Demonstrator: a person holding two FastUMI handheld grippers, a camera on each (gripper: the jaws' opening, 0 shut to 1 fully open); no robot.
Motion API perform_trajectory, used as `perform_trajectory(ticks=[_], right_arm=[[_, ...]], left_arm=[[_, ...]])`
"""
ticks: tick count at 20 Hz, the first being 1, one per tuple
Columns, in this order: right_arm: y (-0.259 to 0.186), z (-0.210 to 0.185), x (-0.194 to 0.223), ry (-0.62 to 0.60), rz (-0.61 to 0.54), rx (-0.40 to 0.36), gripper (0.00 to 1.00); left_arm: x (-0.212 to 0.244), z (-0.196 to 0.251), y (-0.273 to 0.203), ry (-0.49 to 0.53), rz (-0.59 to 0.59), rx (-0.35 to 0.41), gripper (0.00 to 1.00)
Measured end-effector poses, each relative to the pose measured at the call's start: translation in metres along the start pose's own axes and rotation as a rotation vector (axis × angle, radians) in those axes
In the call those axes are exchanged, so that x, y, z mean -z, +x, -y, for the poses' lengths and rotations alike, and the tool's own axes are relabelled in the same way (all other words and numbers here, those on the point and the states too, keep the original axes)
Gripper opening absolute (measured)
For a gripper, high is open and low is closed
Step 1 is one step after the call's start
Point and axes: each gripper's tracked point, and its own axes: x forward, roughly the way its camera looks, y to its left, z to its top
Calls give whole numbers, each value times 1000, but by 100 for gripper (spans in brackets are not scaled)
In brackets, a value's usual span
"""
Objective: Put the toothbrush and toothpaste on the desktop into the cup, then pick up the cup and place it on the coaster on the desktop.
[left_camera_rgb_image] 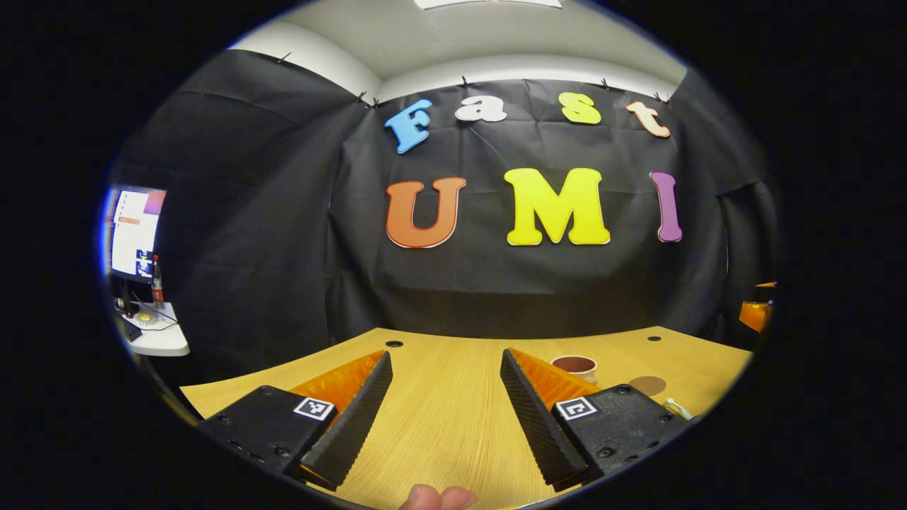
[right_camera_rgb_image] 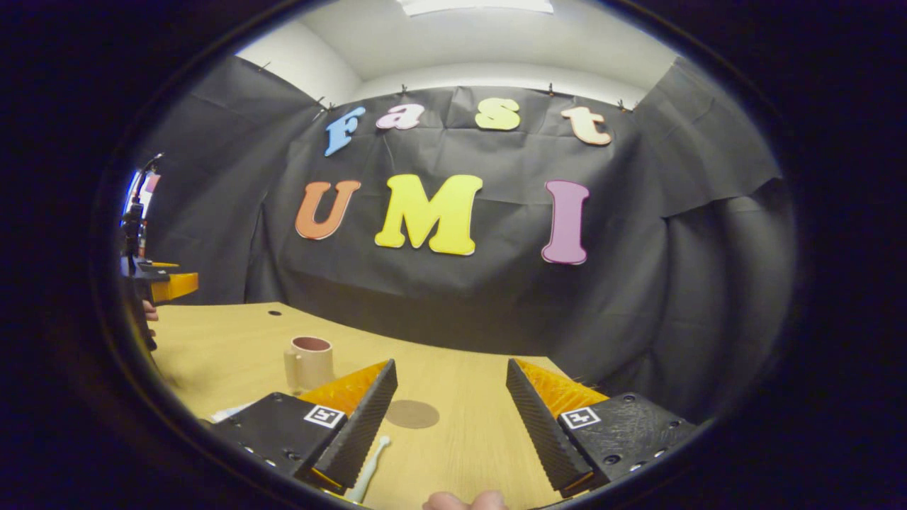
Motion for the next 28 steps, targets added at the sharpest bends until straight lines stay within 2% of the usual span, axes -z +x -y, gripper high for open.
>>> perform_trajectory(ticks=[2,3,8,14,17,19,21,28], right_arm=[[-12,-5,14,50,-53,-29,94],[-15,-6,17,66,-68,-45,95],[-9,10,9,99,-50,1,94],[5,2,27,193,-121,-31,95],[3,-5,44,179,-200,-34,93],[-1,-3,54,151,-253,-28,93],[-6,-1,54,142,-269,-25,93],[-8,-12,69,169,-334,-52,94]], left_arm=[[-5,21,-4,14,-17,31,100],[-8,29,-4,19,-17,40,98],[-9,75,-8,11,-45,86,98],[21,88,-14,-46,-225,105,98],[33,87,-17,-30,-273,115,98],[51,99,-23,-31,-352,154,98],[70,120,-35,-33,-447,236,98],[125,148,-57,14,-663,279,98]])
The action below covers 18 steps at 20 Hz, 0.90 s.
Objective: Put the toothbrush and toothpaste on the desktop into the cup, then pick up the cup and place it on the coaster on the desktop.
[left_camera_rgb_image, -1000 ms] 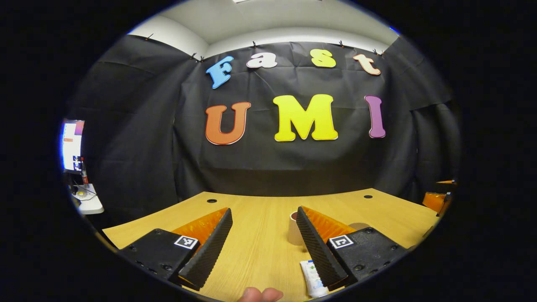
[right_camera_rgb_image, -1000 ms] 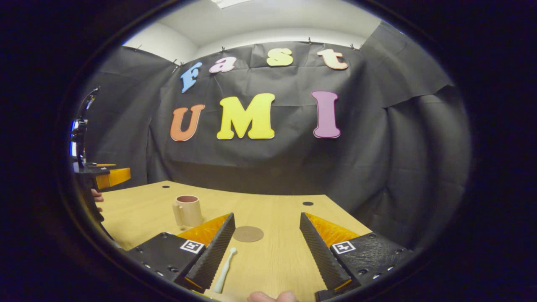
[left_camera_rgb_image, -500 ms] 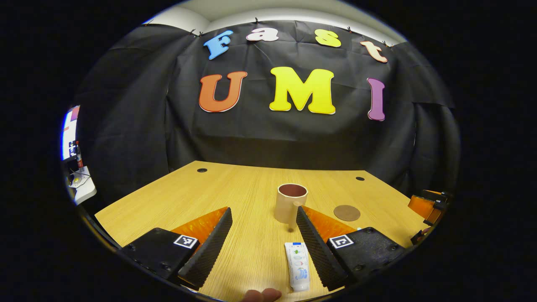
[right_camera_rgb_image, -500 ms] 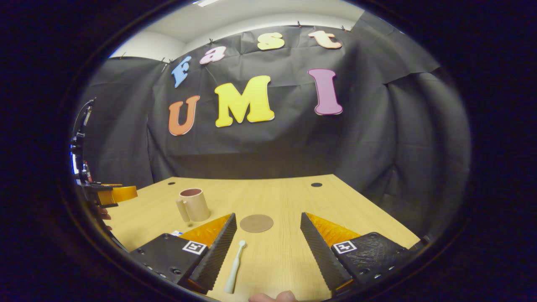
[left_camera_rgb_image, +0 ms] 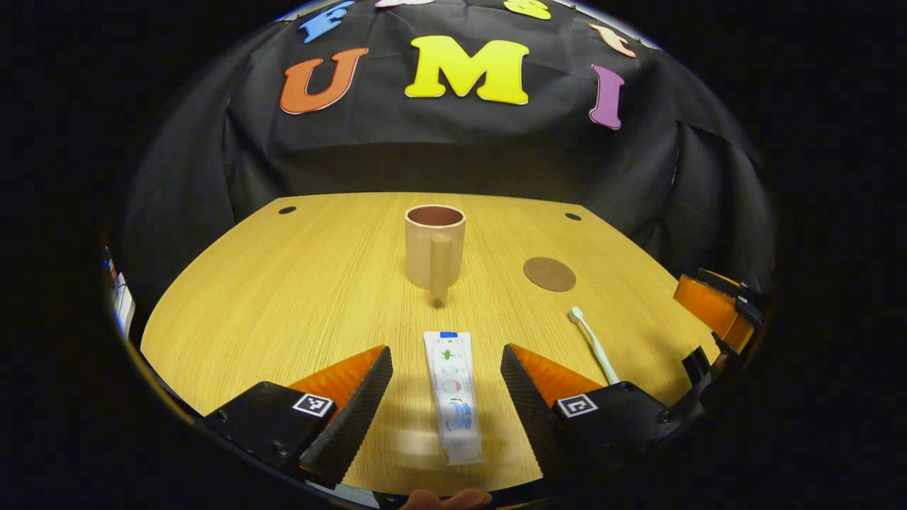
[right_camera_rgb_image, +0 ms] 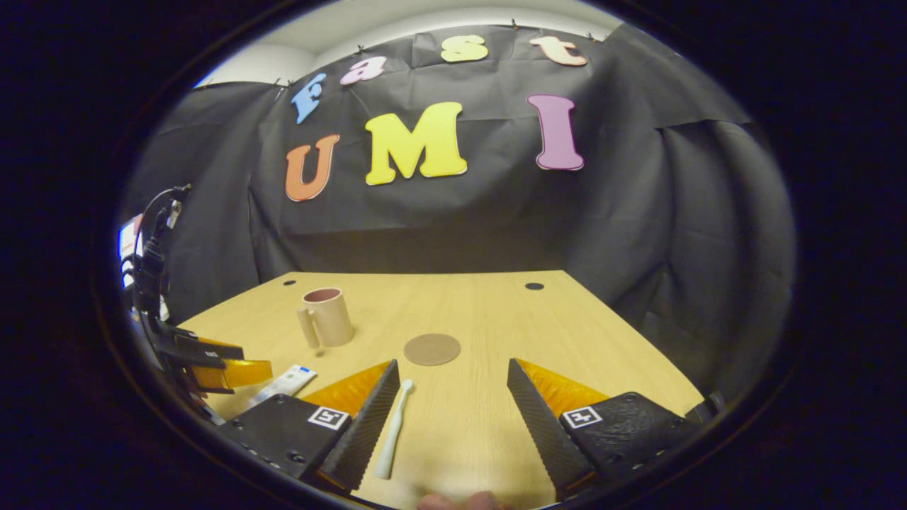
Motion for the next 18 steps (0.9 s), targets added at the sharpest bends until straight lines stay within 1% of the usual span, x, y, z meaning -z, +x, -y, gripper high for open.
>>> perform_trajectory(ticks=[2,3,5,8,11,13,16,18], right_arm=[[3,-5,14,5,-47,-13,94],[5,-7,21,7,-72,-16,94],[9,-11,34,12,-120,-26,93],[12,-14,40,11,-152,-30,94],[13,-14,41,17,-157,-35,95],[14,-13,42,15,-160,-34,95],[14,-14,43,14,-166,-39,96],[15,-16,45,23,-169,-52,95]], left_arm=[[13,8,7,-15,-61,21,98],[19,12,9,-3,-85,17,98],[25,14,11,33,-110,8,95],[27,11,18,59,-137,-32,87],[36,9,23,35,-185,-70,78],[45,4,22,9,-219,-96,75],[46,4,27,-18,-202,-106,74],[43,5,25,-8,-163,-124,73]])
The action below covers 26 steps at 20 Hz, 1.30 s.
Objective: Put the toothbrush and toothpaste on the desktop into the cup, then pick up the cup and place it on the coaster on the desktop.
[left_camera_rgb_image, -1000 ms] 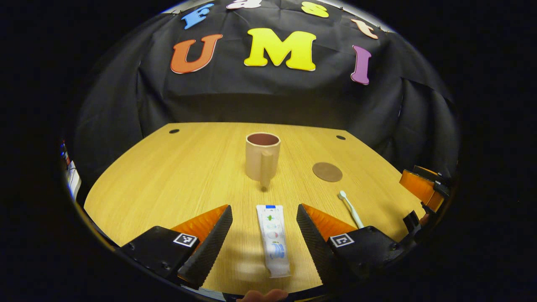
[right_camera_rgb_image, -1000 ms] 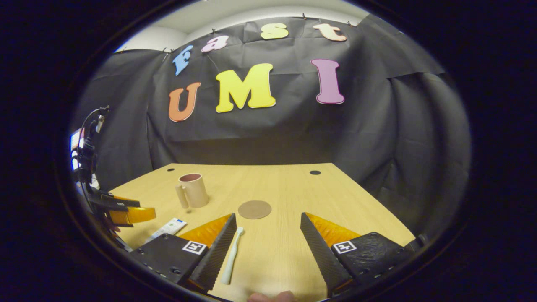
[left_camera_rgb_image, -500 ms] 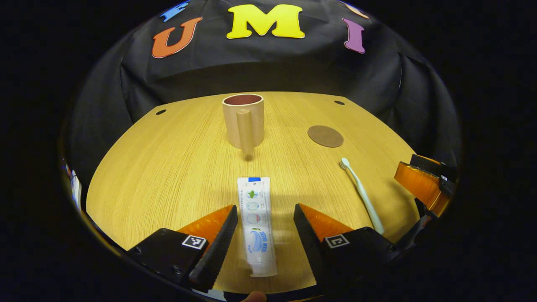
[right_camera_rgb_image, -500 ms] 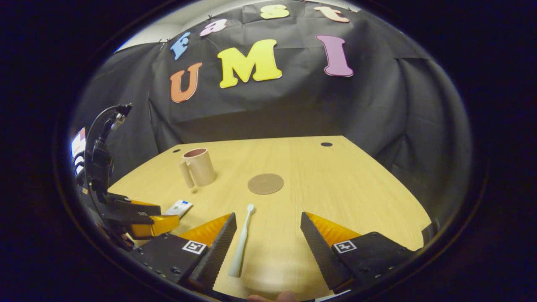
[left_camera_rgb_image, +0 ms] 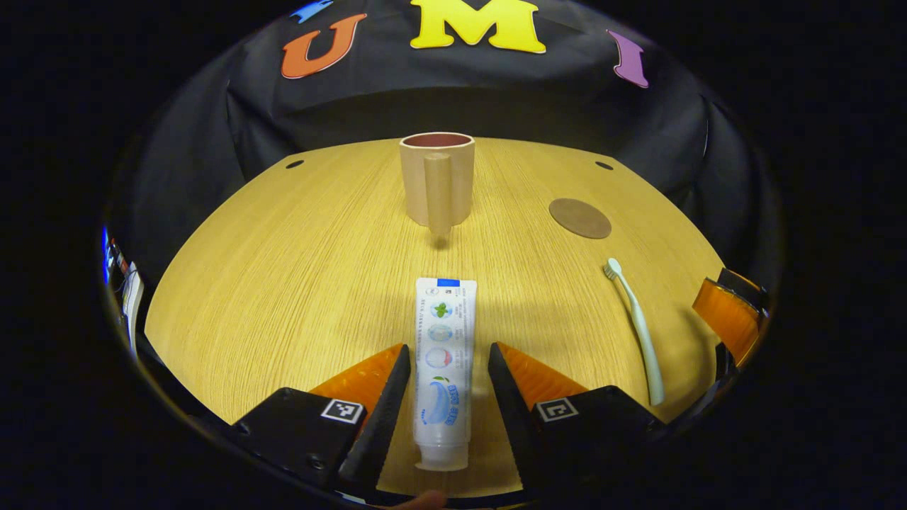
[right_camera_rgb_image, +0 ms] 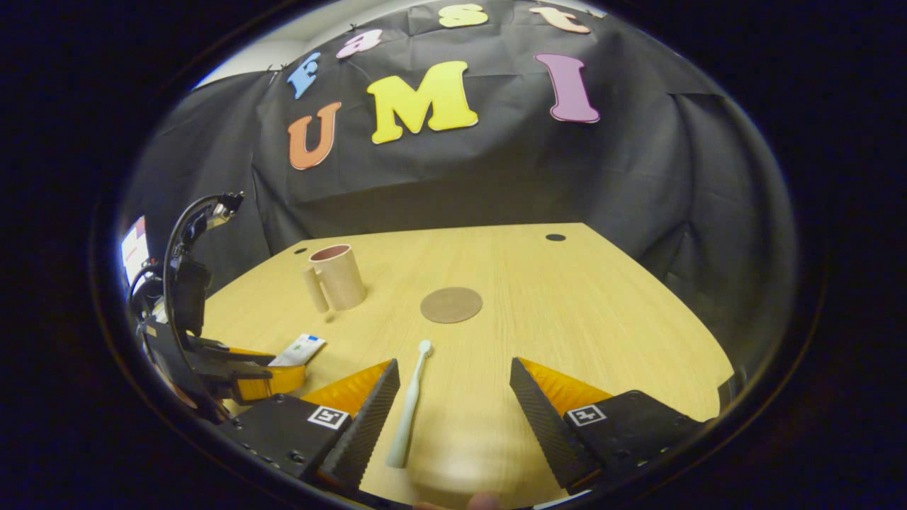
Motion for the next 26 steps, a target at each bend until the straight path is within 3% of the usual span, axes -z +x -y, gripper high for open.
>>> perform_trajectory(ticks=[2,5,7,16,17,21,22,23,24,26], right_arm=[[3,-1,4,5,-8,-9,95],[6,2,7,6,-16,0,92],[4,4,10,1,-21,6,96],[3,-1,14,-2,-11,9,95],[3,-4,15,-9,-17,3,95],[9,-8,19,-35,-36,8,95],[11,-9,21,-41,-45,15,96],[14,-9,23,-44,-54,20,96],[17,-10,23,-44,-62,25,95],[22,-13,22,-52,-76,34,93]], left_arm=[[1,-1,1,30,12,-14,78],[-2,6,4,36,14,2,67],[-7,6,5,25,12,13,53],[-9,8,6,42,73,47,51],[-12,8,5,51,93,48,54],[-14,4,6,84,140,54,40],[-14,4,6,87,144,56,43],[-15,5,5,88,150,66,37],[-16,6,5,79,154,82,41],[-22,10,2,49,169,124,36]])
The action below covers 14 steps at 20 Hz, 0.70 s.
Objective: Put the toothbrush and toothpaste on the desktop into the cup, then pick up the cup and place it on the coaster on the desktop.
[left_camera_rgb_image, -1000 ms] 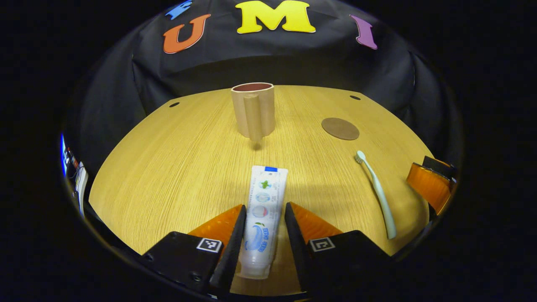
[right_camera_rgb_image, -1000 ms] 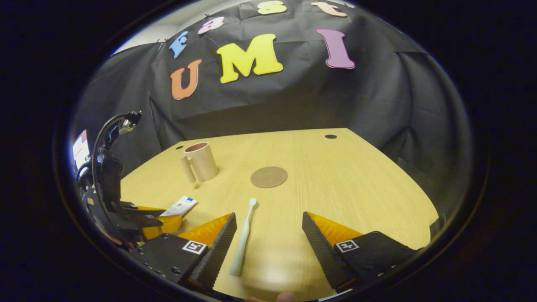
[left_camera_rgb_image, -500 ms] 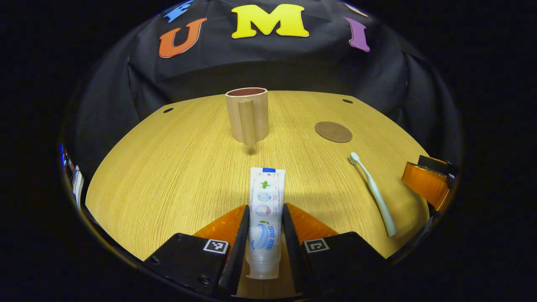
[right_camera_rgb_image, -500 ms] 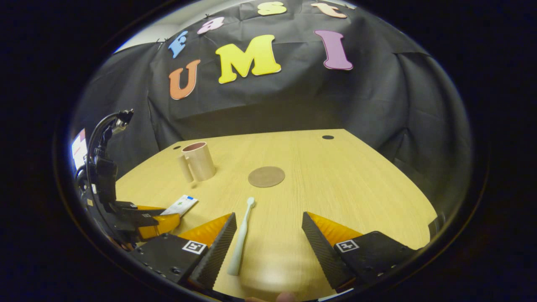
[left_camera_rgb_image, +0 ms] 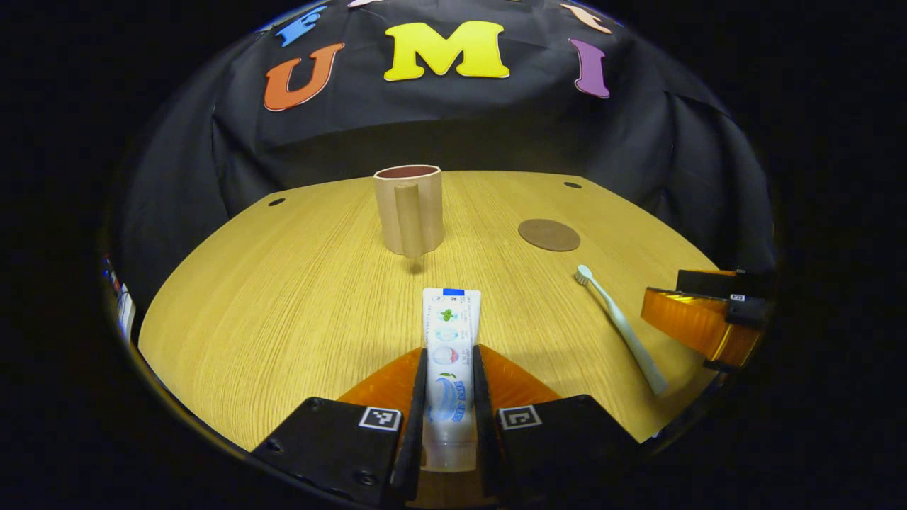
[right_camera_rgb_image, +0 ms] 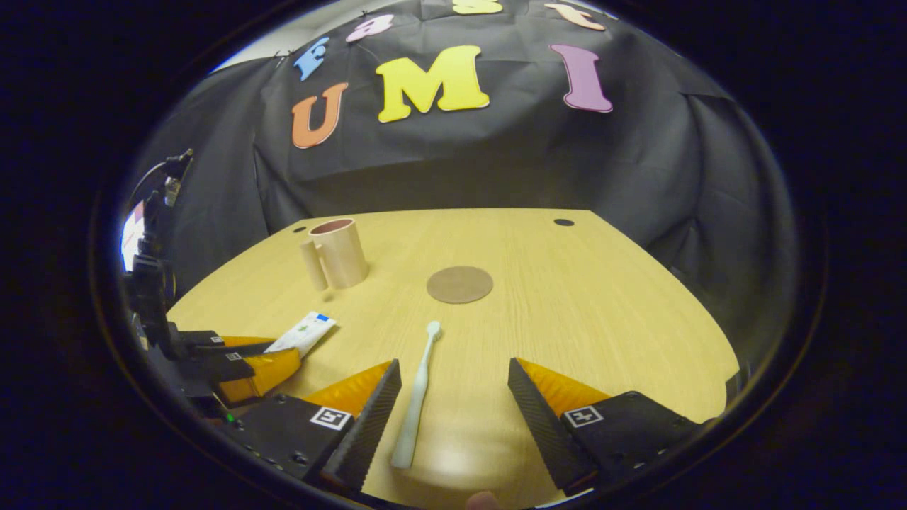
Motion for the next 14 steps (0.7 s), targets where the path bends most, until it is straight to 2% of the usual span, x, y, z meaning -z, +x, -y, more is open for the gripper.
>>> perform_trajectory(ticks=[4,5,6,7,8,10,13,14], right_arm=[[18,-9,-4,-30,-35,21,90],[24,-11,-1,-34,-52,25,81],[29,-15,1,-35,-73,24,77],[34,-19,4,-37,-95,21,77],[39,-23,6,-42,-111,17,77],[46,-28,3,-54,-127,20,71],[57,-26,5,-80,-151,67,64],[60,-25,8,-79,-164,76,54]], left_arm=[[-32,-5,-13,-41,77,21,36],[-40,-9,-16,-48,93,23,36],[-50,-14,-19,-44,116,15,40],[-59,-20,-23,-40,139,6,40],[-67,-23,-25,-36,161,3,36],[-78,-25,-28,-31,191,4,35],[-89,-30,-33,-41,230,10,35],[-94,-33,-34,-44,243,11,35]])
